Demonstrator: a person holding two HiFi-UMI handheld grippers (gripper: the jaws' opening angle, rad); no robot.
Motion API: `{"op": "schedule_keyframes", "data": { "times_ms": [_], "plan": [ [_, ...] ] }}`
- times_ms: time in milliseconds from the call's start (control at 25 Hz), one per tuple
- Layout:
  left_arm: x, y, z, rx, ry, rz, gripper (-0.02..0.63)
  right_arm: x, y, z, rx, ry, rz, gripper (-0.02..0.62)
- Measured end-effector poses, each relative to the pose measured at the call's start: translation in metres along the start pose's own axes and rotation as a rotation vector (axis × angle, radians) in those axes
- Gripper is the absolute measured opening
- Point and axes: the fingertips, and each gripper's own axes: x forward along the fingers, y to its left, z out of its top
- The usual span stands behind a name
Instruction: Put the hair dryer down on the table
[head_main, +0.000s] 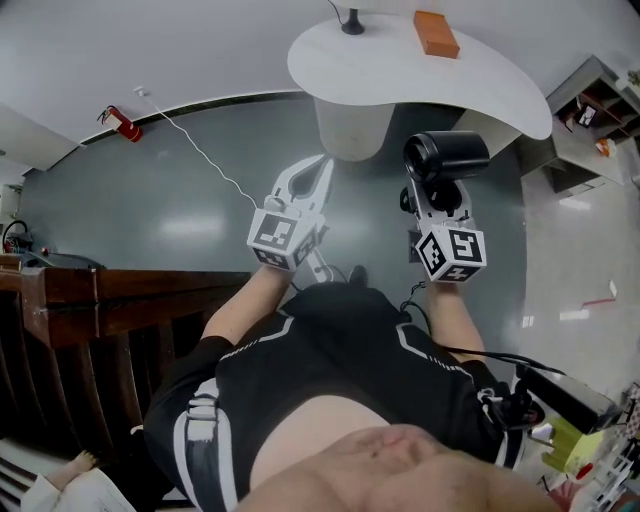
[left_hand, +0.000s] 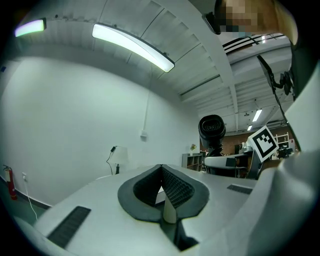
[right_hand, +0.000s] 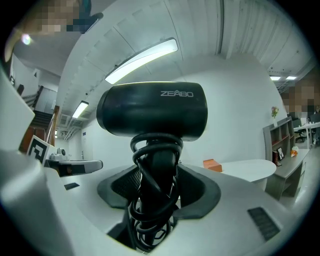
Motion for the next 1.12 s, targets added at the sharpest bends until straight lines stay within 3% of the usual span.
{"op": "schedule_keyframes", "data": {
  "times_ms": [720, 1120],
  "plan": [
    [0.090, -0.020, 0.005, 0.023, 0.013, -0.011, 0.031, 0.022, -0.090, 0.014, 0.003, -0.017, -0.023, 0.235],
    [0.145, -0.007, -0.002, -0.001, 0.009, -0.072, 0.031, 0.055, -0.115, 0.010, -0.011, 0.004, -0.058, 0.235]
  ]
}}
